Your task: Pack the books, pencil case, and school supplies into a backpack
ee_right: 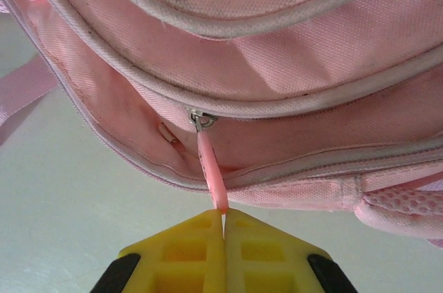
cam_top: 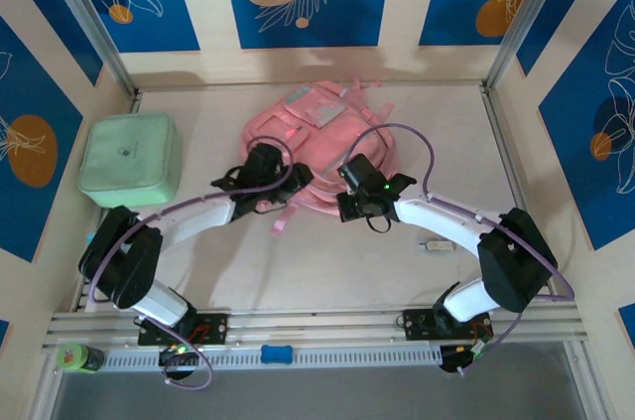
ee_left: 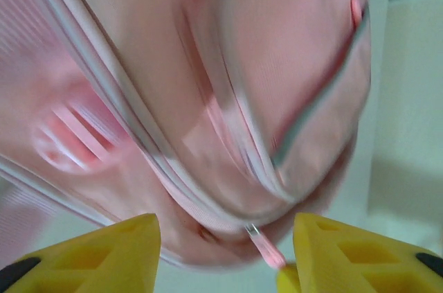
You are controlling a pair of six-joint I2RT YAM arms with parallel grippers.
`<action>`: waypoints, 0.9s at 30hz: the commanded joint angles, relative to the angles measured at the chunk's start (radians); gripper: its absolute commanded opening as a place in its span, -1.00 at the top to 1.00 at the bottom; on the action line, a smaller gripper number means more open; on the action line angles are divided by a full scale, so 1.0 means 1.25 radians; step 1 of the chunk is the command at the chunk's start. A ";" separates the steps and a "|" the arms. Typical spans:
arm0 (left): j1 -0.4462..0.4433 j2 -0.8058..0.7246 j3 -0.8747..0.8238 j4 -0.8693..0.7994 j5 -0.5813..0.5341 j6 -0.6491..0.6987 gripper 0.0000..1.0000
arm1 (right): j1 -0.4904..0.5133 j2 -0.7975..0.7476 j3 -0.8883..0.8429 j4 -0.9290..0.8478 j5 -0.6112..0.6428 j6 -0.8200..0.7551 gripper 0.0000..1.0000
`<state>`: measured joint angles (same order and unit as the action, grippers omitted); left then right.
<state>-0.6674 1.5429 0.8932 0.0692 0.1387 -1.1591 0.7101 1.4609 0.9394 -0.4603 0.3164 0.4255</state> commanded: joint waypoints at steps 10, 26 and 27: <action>-0.120 0.090 -0.014 0.110 -0.174 -0.268 0.32 | -0.005 -0.032 -0.034 0.042 -0.032 -0.007 1.00; -0.120 0.167 0.069 0.000 -0.287 -0.325 0.22 | -0.004 -0.045 -0.031 0.049 -0.041 -0.004 1.00; -0.120 0.173 0.076 0.001 -0.286 -0.325 0.24 | -0.005 -0.046 -0.030 0.047 -0.038 -0.003 1.00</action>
<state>-0.8150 1.7332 0.9489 0.1112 -0.1673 -1.5475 0.7090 1.4361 0.9020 -0.4068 0.2928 0.4255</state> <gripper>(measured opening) 0.387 0.053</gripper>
